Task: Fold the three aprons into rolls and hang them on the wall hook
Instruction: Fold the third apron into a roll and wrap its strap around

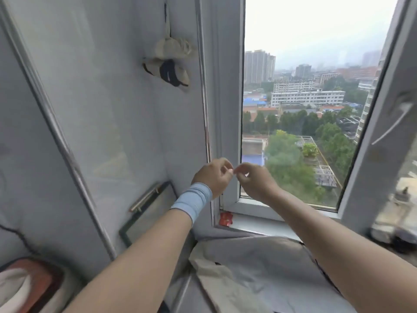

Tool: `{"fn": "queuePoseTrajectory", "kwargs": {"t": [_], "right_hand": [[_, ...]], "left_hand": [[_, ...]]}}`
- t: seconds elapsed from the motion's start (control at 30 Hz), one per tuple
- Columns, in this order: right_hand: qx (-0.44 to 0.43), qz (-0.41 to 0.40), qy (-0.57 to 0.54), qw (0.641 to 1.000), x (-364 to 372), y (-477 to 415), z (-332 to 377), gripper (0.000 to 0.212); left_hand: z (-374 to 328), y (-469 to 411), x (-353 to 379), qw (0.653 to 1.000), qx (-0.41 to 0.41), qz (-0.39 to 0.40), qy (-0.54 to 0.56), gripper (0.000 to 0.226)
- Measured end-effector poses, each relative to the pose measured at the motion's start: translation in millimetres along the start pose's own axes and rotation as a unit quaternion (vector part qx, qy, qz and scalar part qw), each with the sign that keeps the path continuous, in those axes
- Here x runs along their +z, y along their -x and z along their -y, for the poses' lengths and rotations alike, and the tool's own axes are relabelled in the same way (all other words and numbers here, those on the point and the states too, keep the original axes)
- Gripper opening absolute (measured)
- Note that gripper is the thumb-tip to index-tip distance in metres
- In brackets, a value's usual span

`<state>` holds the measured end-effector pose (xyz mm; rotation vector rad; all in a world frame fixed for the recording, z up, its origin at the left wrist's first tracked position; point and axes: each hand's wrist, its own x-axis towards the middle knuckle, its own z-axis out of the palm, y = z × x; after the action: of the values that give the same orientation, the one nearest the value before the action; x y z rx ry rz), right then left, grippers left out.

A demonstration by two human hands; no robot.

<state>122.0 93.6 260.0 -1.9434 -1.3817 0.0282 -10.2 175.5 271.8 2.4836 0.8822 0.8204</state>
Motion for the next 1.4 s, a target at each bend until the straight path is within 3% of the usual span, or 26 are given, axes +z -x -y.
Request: {"fn": "queuePoseTrajectory", "kwargs": {"t": [0.2, 0.43, 0.67, 0.73, 0.9, 1.03, 1.17, 1.23, 1.33, 1.4], "right_hand": [[0.105, 0.161, 0.029, 0.981, 65, 88, -107, 0.027], [0.162, 0.358, 0.099, 0.914, 138, 193, -202, 0.037], [0.236, 0.458, 0.178, 0.838, 176, 278, -249, 0.088], [0.236, 0.470, 0.182, 0.831, 178, 296, -246, 0.084], [0.159, 0.472, 0.194, 0.845, 172, 294, -225, 0.039], [0.154, 0.393, 0.208, 0.882, 169, 285, -242, 0.047], [0.188, 0.468, 0.169, 0.847, 173, 299, -252, 0.081], [0.178, 0.487, 0.182, 0.835, 175, 310, -253, 0.084], [0.124, 0.452, 0.237, 0.851, 169, 314, -250, 0.057], [0.097, 0.452, 0.274, 0.843, 161, 308, -247, 0.036]], "left_hand": [[27, 77, 124, 0.983, -0.104, 0.151, -0.014, 0.013], [65, 157, 230, 0.926, -0.172, 0.334, -0.049, 0.030], [91, 218, 305, 0.861, -0.112, 0.479, -0.131, 0.062], [94, 229, 316, 0.856, -0.103, 0.487, -0.141, 0.069], [95, 244, 326, 0.851, -0.068, 0.490, -0.180, 0.090], [99, 256, 325, 0.807, -0.043, 0.545, -0.224, 0.107], [101, 258, 309, 0.810, -0.008, 0.537, -0.236, 0.075], [99, 254, 300, 0.803, -0.002, 0.538, -0.258, 0.056], [100, 249, 289, 0.778, -0.026, 0.561, -0.282, 0.044], [102, 246, 280, 0.778, -0.054, 0.566, -0.267, 0.041]]}}
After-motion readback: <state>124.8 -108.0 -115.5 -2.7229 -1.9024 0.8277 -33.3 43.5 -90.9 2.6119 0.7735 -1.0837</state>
